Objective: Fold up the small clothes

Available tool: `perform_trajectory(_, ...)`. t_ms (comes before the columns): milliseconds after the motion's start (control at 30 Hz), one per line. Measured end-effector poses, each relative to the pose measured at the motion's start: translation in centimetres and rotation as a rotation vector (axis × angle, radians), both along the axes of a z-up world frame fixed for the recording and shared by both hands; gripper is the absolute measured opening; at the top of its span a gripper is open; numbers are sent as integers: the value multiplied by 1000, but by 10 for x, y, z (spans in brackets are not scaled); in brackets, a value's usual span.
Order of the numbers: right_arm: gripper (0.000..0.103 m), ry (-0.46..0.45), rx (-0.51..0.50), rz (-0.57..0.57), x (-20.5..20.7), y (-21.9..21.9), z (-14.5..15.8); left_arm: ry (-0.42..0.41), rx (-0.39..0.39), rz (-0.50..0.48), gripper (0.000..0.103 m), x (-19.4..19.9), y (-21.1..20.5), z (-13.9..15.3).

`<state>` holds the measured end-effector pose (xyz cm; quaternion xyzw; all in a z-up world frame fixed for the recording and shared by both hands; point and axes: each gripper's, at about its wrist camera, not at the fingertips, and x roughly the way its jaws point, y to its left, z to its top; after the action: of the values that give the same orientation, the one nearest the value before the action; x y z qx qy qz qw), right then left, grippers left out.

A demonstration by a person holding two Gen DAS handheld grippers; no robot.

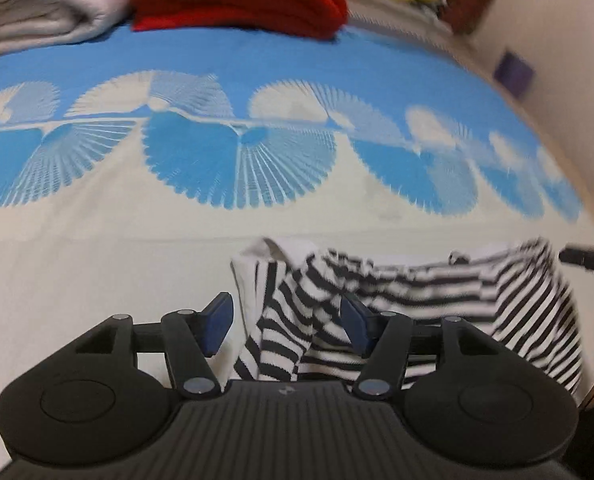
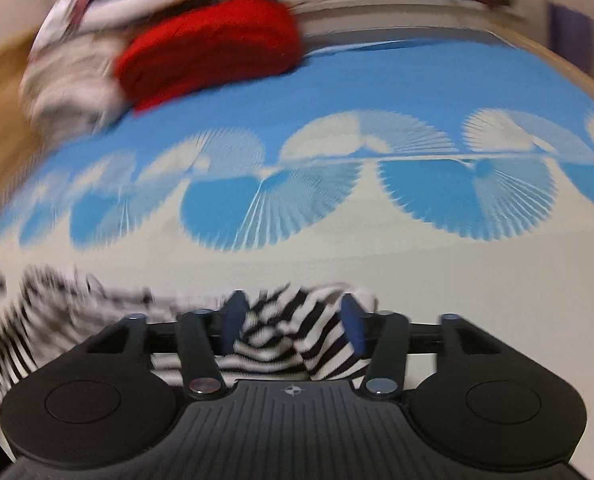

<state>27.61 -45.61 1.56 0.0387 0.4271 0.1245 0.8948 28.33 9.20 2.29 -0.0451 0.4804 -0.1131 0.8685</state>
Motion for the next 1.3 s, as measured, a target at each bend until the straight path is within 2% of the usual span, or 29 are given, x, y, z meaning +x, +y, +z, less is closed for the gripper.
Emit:
perform_trajectory(100, 68, 22, -123, 39, 4, 14, -16, -28, 90, -53, 65, 6, -20, -10)
perform_trajectory(200, 67, -9, -161, 57, 9, 20, -21, -60, 135, -123, 64, 11, -38, -21)
perform_trajectory(233, 66, -12, -166, 63, 11, 22, -23, -59, 148, -136, 57, 11, -44, -24)
perform_trajectory(267, 62, -17, -179, 75, 13, 25, -26, -52, 158, -154, 29, 14, -47, -28)
perform_trajectory(300, 48, -20, -192, 91, 13, 27, -27, -45, 156, -168, 13, 17, -48, -29)
perform_trajectory(333, 36, -18, -199, 110, 16, 28, -30, -57, 155, -162, 7, 19, -46, -27)
perform_trajectory(367, 11, -11, -192, 135, 17, 31, -31, -95, 157, -129, 3, 21, -43, -22)
perform_trajectory(400, 7, -12, -185, 143, 18, 33, -28, -137, 159, -73, 3, 22, -38, -15)
perform_trajectory(433, 6, -42, -161, 111, 21, 31, -21, -197, 158, 23, 3, 24, -29, -6)
perform_trajectory(500, 4, -105, -21, 1, 31, 14, -2, -262, 155, 139, 3, 26, -19, -1)
perform_trajectory(533, 3, -141, 22, -38, 33, 9, 4, -250, 157, 143, 3, 29, -21, -4)
perform_trajectory(567, 3, -184, 23, -69, 35, 9, 10, -203, 180, 116, 3, 35, -28, -15)
perform_trajectory(633, 3, -210, -71, -88, 42, 22, 6, -140, 273, 84, 4, 44, -42, -35)
perform_trajectory(667, 3, -179, -120, -96, 50, 30, -3, -116, 302, 78, 4, 48, -46, -44)
perform_trajectory(733, 3, -117, -200, -95, 61, 42, -21, -79, 292, 104, 4, 56, -45, -56)
perform_trajectory(833, 4, -1, -336, -58, 77, 60, -59, -15, 229, 122, 8, 60, -38, -68)
perform_trajectory(867, 10, 34, -377, -54, 79, 64, -70, 16, 217, 94, 10, 61, -41, -73)
perform_trajectory(900, 20, 54, -409, -58, 80, 66, -76, 26, 236, 72, 10, 60, -44, -75)
perform_trajectory(933, 24, 52, -417, -66, 81, 67, -77, 17, 267, 53, 17, 58, -46, -74)
perform_trajectory(967, 27, 46, -414, -78, 81, 66, -74, 10, 294, 42, 29, 55, -46, -70)
perform_trajectory(1000, 29, 39, -381, -96, 79, 63, -66, 10, 301, 54, 36, 51, -41, -62)
perform_trajectory(1033, 29, 37, -337, -118, 76, 57, -58, 6, 265, 86, 44, 45, -33, -51)
perform_trajectory(1067, 30, 36, -272, -152, 72, 49, -46, 1, 212, 109, 47, 40, -26, -40)
perform_trajectory(1133, 32, 9, -140, -210, 58, 29, -15, 4, 85, 155, 49, 22, -2, -13)
perform_trajectory(1200, 41, -4, -58, -242, 41, 10, 13, 33, 37, 167, 49, 4, 15, 11)
perform_trajectory(1300, 45, 23, 47, -219, 8, -17, 40, 43, 7, 107, 51, -33, 31, 33)
